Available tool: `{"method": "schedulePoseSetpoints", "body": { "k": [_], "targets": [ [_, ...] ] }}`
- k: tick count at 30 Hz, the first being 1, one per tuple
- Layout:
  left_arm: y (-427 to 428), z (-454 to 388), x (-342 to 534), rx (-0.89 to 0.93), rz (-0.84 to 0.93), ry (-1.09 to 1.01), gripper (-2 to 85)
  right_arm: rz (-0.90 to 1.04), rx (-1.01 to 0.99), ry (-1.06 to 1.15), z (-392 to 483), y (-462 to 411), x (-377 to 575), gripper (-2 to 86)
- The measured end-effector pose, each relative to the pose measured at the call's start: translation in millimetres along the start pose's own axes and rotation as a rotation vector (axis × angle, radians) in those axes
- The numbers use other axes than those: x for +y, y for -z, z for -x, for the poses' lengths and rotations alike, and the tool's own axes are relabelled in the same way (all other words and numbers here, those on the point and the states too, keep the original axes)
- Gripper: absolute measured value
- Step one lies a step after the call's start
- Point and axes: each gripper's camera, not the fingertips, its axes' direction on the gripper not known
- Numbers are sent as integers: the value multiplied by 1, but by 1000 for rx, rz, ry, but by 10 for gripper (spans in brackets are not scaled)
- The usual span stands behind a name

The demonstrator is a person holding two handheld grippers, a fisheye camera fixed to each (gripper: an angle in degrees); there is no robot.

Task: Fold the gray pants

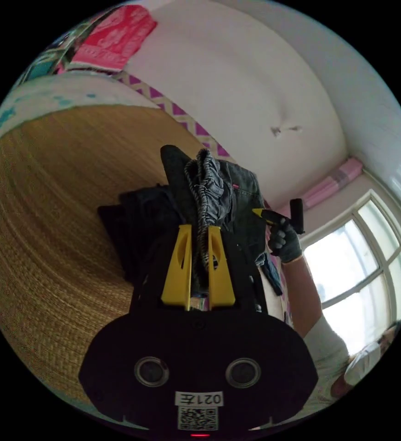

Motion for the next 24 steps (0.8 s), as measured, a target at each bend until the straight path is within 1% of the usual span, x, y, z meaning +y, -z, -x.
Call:
{"method": "schedulePoseSetpoints", "body": {
  "k": [2, 4, 5, 7, 9, 10, 12, 13, 15, 17, 19, 20, 21, 22, 24],
  "targets": [
    [-16, 31, 12, -11, 13, 95, 60, 42, 224, -40, 11, -53, -5, 87],
    [-21, 50, 28, -5, -6, 137, 64, 63, 317, -22, 22, -74, 3, 88],
    [-13, 54, 39, 57, -82, 147, 61, 42, 330, -3, 30, -75, 12, 89],
    [0, 46, 53, 30, -139, 117, 42, 49, 339, 38, 41, -68, 28, 92],
    [27, 9, 76, -197, -230, -4, 6, 39, 377, 88, 54, -51, 52, 95],
    [31, -3, 83, -248, -243, -47, 3, 28, 397, 128, 62, -36, 73, 94],
    [27, -59, 113, -382, -208, -248, -2, 0, 432, 187, 75, -8, 112, 92],
    [23, -75, 123, -414, -199, -302, -1, -20, 462, 209, 81, 11, 141, 91],
    [-5, -134, 173, -571, -153, -493, 17, -79, 525, 207, 85, 40, 189, 84],
    [-30, -172, 216, -635, -149, -603, 30, -197, 649, 161, 82, 74, 255, 78],
    [-50, -199, 256, -619, -164, -648, 24, -233, 720, 88, 68, 93, 298, 87],
    [-63, -212, 277, -557, -157, -641, 13, -246, 750, 29, 55, 104, 322, 101],
    [-76, -223, 295, -483, -128, -620, -1, -248, 766, -2, 47, 110, 332, 108],
    [-85, -227, 303, -451, -103, -624, -3, -240, 819, -66, 32, 120, 349, 116],
    [-120, -243, 333, -396, -14, -628, -7, -211, 933, -113, 15, 132, 366, 119]
  ]
}}
